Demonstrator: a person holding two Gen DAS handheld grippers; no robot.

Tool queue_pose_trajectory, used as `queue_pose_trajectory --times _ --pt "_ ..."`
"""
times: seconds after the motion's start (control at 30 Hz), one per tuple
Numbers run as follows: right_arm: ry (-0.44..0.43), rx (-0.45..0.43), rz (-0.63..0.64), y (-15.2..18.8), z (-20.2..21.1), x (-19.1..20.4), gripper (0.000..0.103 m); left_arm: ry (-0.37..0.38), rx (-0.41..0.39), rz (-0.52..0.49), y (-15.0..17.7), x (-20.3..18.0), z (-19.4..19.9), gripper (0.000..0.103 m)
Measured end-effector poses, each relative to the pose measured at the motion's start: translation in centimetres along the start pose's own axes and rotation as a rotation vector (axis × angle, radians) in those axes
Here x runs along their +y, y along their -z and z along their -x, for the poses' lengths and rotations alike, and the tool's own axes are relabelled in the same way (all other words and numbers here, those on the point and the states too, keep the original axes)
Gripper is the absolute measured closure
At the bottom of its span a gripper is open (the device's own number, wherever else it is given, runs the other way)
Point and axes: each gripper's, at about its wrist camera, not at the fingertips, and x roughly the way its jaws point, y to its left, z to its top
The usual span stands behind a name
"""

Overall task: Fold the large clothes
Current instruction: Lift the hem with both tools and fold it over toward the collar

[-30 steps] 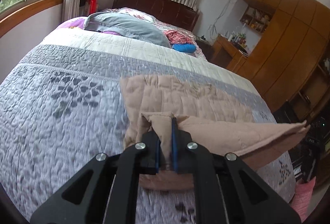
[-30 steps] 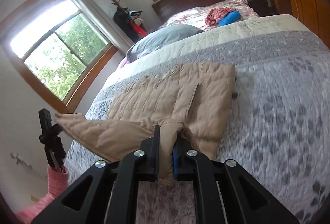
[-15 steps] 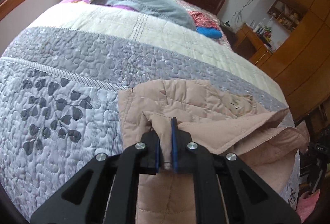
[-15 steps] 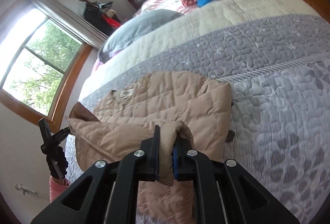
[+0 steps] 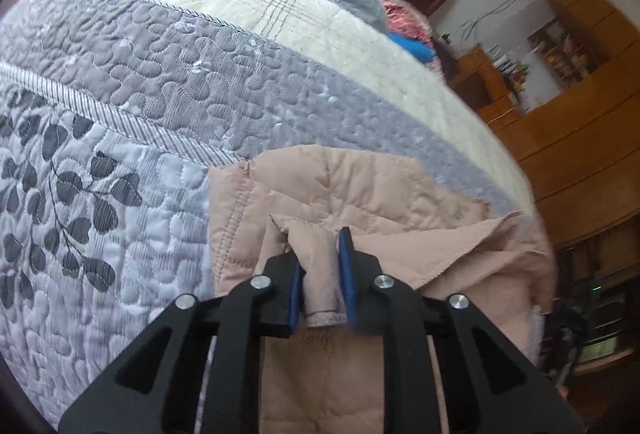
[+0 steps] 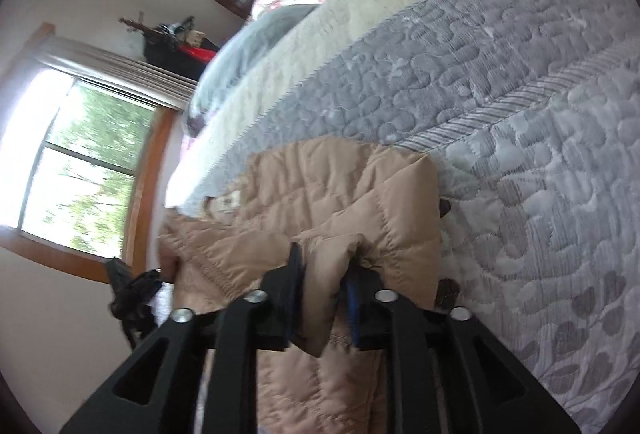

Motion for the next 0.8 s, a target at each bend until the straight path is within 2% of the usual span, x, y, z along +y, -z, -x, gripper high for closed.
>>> queue_pose_trajectory --times 0.07,0.1,0.13,0.2,0.23,0.33,0.43,0.53,0.57,0.6,0.67,0.7,0.73,0.8 --pt "-0.022 -0.021 0.004 0.4 1.1 0.2 0.070 0.055 -0.022 0.012 0.1 0.1 1.8 0.070" --pt "-0.026 -0.028 0.007 0.5 1.4 0.4 0.067 0.051 -0.046 0.002 0.3 0.1 2.7 0.059" --pt "-0.041 -0.038 0.014 0.7 1.9 0.7 0.066 0.032 -0.079 -0.021 0.6 -0.1 4.0 0.055" --pt "-0.044 -0.054 0.042 1.3 2.6 1.4 0.062 0.008 -0.097 -0.053 1.1 -0.4 5.1 0.055" --pt "-0.011 -0.072 0.075 1.8 3.0 2.0 0.054 -0.004 -0.099 -0.068 1.6 -0.4 5.5 0.055" --pt "0.059 -0.125 0.157 3.2 4.0 3.2 0.045 -0.088 -0.086 -0.137 4.3 -0.4 5.8 0.054" --pt "0.062 -0.108 0.162 4.9 3.9 2.7 0.045 -0.134 -0.063 -0.184 6.6 0.0 5.2 0.053" --pt "0.134 -0.072 0.173 6.7 2.7 1.9 0.045 -0.116 -0.036 -0.200 8.6 0.3 4.4 0.052" --pt "0.139 -0.063 0.173 7.0 2.4 1.6 0.046 -0.112 -0.033 -0.201 9.2 0.3 4.1 0.053" --pt "0.133 -0.049 0.181 7.3 1.9 1.5 0.053 -0.117 -0.038 -0.199 9.5 0.3 3.8 0.055" --pt "0.151 -0.038 0.198 7.5 1.1 1.6 0.069 -0.134 -0.051 -0.198 9.9 0.1 3.2 0.068" --pt "0.173 -0.044 0.220 7.4 0.8 2.1 0.083 -0.147 -0.059 -0.195 10.0 0.0 3.0 0.077" --pt "0.172 -0.048 0.232 7.3 0.7 2.5 0.090 -0.171 -0.081 -0.204 10.1 -0.3 3.1 0.083" --pt "0.174 -0.086 0.265 6.9 0.8 3.8 0.093 -0.210 -0.133 -0.220 10.4 -0.9 3.5 0.092"
